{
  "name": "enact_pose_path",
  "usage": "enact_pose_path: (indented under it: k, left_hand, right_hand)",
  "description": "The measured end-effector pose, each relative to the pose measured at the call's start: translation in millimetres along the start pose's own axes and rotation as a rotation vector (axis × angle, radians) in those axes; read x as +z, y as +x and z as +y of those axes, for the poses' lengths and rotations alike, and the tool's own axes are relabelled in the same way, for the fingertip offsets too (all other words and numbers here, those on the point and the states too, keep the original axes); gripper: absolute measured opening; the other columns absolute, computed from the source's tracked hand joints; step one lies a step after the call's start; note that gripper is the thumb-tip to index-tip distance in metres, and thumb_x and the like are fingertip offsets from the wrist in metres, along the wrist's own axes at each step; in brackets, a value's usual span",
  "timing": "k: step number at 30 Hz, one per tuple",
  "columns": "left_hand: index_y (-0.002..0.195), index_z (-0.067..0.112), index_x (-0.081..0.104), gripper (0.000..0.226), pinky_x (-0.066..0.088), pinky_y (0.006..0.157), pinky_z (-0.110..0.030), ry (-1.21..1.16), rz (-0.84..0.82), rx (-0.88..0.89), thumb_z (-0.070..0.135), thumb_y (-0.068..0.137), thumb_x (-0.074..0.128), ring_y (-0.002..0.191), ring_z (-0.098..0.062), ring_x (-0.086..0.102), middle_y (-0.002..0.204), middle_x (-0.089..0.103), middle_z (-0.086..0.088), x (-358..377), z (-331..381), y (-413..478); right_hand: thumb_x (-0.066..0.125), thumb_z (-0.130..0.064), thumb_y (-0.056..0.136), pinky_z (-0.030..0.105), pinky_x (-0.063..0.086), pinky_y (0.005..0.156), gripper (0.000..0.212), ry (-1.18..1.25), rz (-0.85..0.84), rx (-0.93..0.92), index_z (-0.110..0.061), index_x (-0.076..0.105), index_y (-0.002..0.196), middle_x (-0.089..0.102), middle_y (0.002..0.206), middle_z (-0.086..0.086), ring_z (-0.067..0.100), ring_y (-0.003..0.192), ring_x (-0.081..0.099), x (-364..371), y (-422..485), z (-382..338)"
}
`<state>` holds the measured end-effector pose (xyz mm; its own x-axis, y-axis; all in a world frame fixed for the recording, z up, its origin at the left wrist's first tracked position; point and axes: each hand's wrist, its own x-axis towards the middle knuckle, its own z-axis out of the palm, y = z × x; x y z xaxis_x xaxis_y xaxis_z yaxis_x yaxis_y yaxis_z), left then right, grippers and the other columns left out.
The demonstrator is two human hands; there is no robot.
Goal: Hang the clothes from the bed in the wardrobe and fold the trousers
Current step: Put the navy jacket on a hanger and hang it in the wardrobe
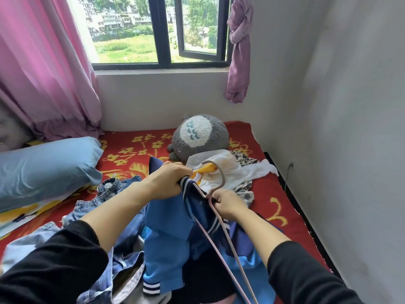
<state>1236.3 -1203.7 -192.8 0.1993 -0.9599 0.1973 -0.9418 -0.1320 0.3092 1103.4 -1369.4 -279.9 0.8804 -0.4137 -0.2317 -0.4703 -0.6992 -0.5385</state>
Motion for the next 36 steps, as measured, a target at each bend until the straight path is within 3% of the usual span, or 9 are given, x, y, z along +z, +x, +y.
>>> enact_pose_path:
  k: [4, 7, 12, 15, 19, 28, 30, 32, 36]
  left_hand:
    - [0.055, 0.045, 0.034, 0.039, 0.027, 0.062, -0.015, -0.013, 0.022, -0.014, 0.007, 0.057, 0.039, 0.064, -0.008, 0.032, 0.057, 0.047, 0.018, -10.0, -5.9, -4.8]
    - [0.054, 0.043, 0.032, 0.049, 0.027, 0.057, -0.018, 0.050, 0.043, -0.075, -0.003, 0.056, 0.047, 0.064, -0.013, 0.036, 0.053, 0.042, 0.019, -19.4, -16.2, -10.9]
    - [0.058, 0.033, 0.028, 0.043, 0.028, 0.058, -0.031, 0.157, -0.007, -0.181, -0.003, 0.065, 0.051, 0.066, -0.024, 0.045, 0.058, 0.045, 0.011, -28.1, -30.1, -14.8]
    - [0.060, 0.030, 0.030, 0.038, 0.032, 0.058, -0.032, 0.191, -0.026, -0.233, 0.000, 0.068, 0.051, 0.069, -0.024, 0.047, 0.065, 0.050, 0.007, -28.7, -29.9, -15.1]
    - [0.069, 0.026, 0.036, 0.027, 0.032, 0.059, -0.031, 0.315, 0.009, -0.306, 0.006, 0.072, 0.053, 0.078, -0.029, 0.056, 0.076, 0.061, 0.001, -28.5, -34.1, -19.5]
    - [0.082, 0.014, 0.039, 0.016, 0.034, 0.061, -0.032, 0.421, 0.119, -0.450, 0.007, 0.074, 0.051, 0.082, -0.036, 0.061, 0.088, 0.063, -0.010, -6.4, -24.4, -6.9]
    - [0.084, 0.013, 0.044, 0.014, 0.034, 0.061, -0.032, 0.412, 0.133, -0.463, 0.009, 0.074, 0.051, 0.084, -0.036, 0.062, 0.089, 0.064, -0.010, 0.9, -17.0, -0.7]
    - [0.085, 0.013, 0.049, 0.012, 0.034, 0.061, -0.032, 0.381, 0.140, -0.492, 0.010, 0.074, 0.051, 0.083, -0.035, 0.061, 0.088, 0.064, -0.010, 7.9, -8.2, 5.5]
    - [0.080, 0.014, 0.050, 0.008, 0.036, 0.061, -0.032, 0.276, 0.208, -0.603, 0.010, 0.073, 0.049, 0.075, -0.030, 0.051, 0.084, 0.062, -0.010, 14.2, -0.3, 12.5]
  right_hand:
    - [0.042, 0.001, 0.089, 0.029, 0.040, 0.070, 0.020, 0.496, 0.069, 0.080, -0.011, 0.055, 0.098, 0.058, 0.091, 0.012, 0.021, 0.079, 0.051, -12.4, 0.9, 12.9]
    - [0.054, -0.012, 0.095, 0.035, 0.043, 0.067, 0.003, 0.709, 0.075, 0.052, -0.010, 0.052, 0.095, 0.059, 0.087, 0.013, 0.019, 0.076, 0.053, -30.5, -4.3, 17.4]
    - [0.075, -0.030, 0.081, 0.024, 0.035, 0.055, 0.032, 0.309, -0.017, -0.111, -0.015, 0.051, 0.068, 0.051, 0.065, -0.003, 0.008, 0.061, 0.047, -55.8, -13.4, 21.5]
    - [0.054, -0.005, 0.079, 0.032, 0.045, 0.067, 0.006, -0.184, 0.084, -0.052, -0.010, 0.057, 0.077, 0.063, 0.085, 0.007, 0.028, 0.084, 0.061, -62.6, -11.4, 37.7]
    - [0.050, -0.008, 0.073, 0.030, 0.047, 0.072, 0.032, -0.313, 0.179, 0.170, -0.022, 0.068, 0.096, 0.067, 0.106, 0.006, 0.030, 0.099, 0.062, -70.3, -22.9, 66.6]
    - [0.047, 0.000, 0.082, 0.030, 0.042, 0.074, 0.030, 0.239, 0.340, 0.336, -0.009, 0.073, 0.093, 0.067, 0.092, 0.013, 0.034, 0.091, 0.058, -87.5, -28.0, 75.5]
    - [0.051, -0.008, 0.086, 0.031, 0.038, 0.065, 0.021, 0.266, 0.356, 0.365, -0.005, 0.065, 0.071, 0.056, 0.071, 0.010, 0.031, 0.073, 0.049, -90.0, -29.4, 65.7]
    - [0.052, -0.013, 0.088, 0.030, 0.029, 0.057, 0.038, 0.311, 0.383, 0.386, -0.011, 0.045, 0.052, 0.040, 0.057, 0.004, 0.025, 0.060, 0.037, -91.4, -26.1, 50.1]
    - [0.050, -0.006, 0.086, 0.029, 0.026, 0.051, 0.034, 0.497, 0.404, 0.336, -0.012, 0.036, 0.055, 0.037, 0.056, 0.002, 0.017, 0.054, 0.034, -87.1, -16.6, 9.2]
